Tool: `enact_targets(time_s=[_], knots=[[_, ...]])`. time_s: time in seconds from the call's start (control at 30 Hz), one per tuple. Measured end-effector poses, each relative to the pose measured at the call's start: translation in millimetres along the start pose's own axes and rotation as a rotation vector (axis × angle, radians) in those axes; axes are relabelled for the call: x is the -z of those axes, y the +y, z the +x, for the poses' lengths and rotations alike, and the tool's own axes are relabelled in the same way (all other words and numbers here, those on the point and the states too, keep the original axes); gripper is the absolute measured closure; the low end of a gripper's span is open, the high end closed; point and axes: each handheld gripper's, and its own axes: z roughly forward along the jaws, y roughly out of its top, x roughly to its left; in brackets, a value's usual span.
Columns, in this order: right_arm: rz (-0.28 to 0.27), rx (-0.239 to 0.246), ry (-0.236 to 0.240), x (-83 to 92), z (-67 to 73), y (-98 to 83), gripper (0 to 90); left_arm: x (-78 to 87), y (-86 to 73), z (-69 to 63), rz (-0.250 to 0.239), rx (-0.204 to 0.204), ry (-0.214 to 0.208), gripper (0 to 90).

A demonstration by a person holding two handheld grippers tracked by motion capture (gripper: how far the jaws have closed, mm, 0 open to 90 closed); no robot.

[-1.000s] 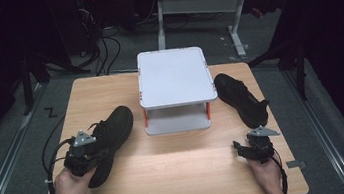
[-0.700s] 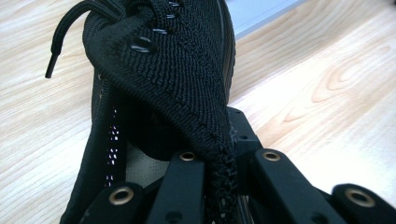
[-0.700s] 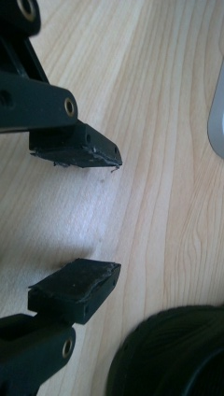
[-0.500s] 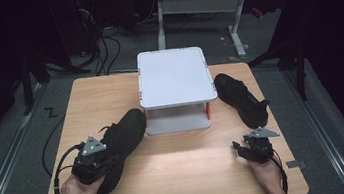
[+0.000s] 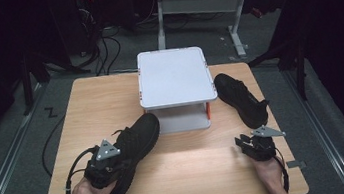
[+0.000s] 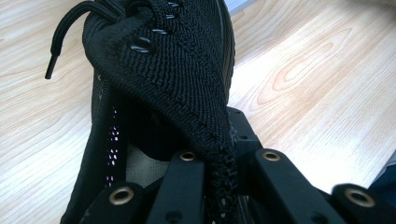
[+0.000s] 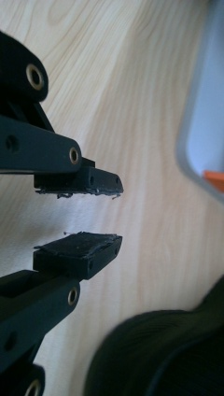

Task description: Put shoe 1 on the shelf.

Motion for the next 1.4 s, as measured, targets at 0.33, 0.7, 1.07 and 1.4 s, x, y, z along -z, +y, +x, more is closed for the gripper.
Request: enact_targets(time_s=[0.33, 0.7, 1.07, 1.4], knots=[[-0.101, 0.012, 0.062, 20.9, -1.9, 48.1, 60.8, -31.1, -4.9, -22.2, 0.029, -0.012, -0.032, 85.8], [-0.179, 0.039, 0.101, 29.5, 4.9, 101.1, 59.7, -52.0, -5.1, -28.7, 0.036, -0.010, -0.026, 85.8], [-0.227, 0.071, 0.141, 31.4, 14.0, 142.7, 67.5, -72.0, -1.0, -34.0, 0.030, -0.019, -0.004, 85.8], [-0.226, 0.113, 0.151, 17.5, 27.6, 173.6, 68.6, -91.9, 3.9, -36.9, 0.016, -0.012, 0.028, 85.8]])
